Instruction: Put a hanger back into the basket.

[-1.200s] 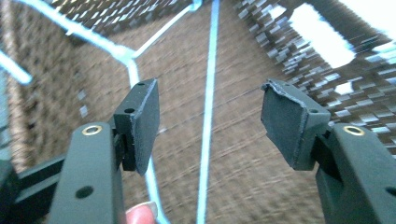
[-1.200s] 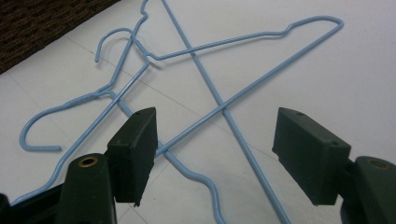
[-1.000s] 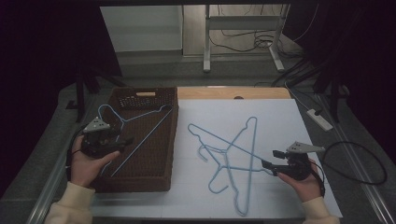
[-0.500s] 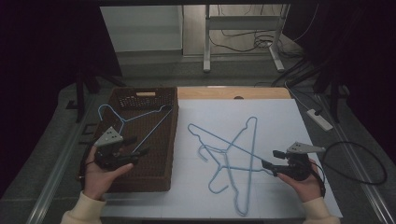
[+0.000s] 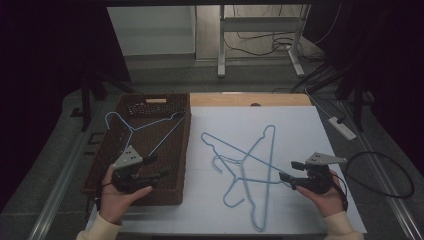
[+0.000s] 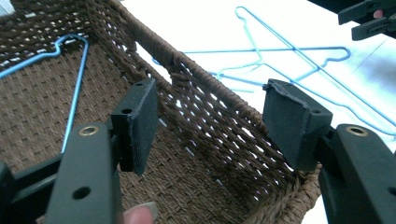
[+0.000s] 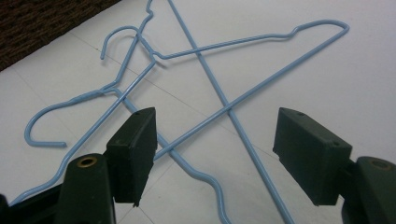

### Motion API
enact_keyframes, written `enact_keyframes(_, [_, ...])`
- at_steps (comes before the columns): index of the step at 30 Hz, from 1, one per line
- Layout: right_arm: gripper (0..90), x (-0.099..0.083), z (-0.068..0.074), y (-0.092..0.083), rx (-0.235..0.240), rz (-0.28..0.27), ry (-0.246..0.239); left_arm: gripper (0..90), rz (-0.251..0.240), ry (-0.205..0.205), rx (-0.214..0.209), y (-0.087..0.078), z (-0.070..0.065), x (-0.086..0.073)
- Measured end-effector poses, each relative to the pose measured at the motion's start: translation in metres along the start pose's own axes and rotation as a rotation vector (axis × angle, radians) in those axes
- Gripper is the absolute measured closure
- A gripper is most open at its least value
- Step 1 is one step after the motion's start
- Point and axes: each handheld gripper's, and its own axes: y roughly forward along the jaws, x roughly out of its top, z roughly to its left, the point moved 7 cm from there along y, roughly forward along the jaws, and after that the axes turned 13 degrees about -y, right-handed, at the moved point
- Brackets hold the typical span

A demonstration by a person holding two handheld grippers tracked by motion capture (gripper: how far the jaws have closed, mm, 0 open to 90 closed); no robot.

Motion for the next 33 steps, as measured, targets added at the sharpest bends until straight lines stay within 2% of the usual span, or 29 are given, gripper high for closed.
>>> enact_keyframes(9, [30.8, 0.002, 0.0, -0.001, -0.004, -0.014, -0.005, 36.5, -0.011, -0.006, 0.002, 0.0, 0.002, -0.002])
enact_keyframes(13, [30.6, 0.004, 0.003, -0.002, -0.007, -0.019, -0.023, 36.4, -0.015, -0.012, -0.002, 0.0, 0.004, -0.002])
enact_keyframes(20, [30.6, 0.008, 0.008, 0.002, -0.002, 0.003, -0.06, 35.8, -0.012, -0.016, -0.01, 0.0, 0.004, -0.004])
enact_keyframes(31, [30.6, 0.024, 0.015, 0.01, 0.032, 0.027, -0.098, 35.6, -0.016, -0.009, -0.013, 0.002, 0.006, -0.006])
enact_keyframes(33, [30.5, 0.029, 0.016, 0.013, 0.047, 0.046, -0.117, 35.6, -0.013, -0.007, -0.016, 0.003, 0.006, -0.007])
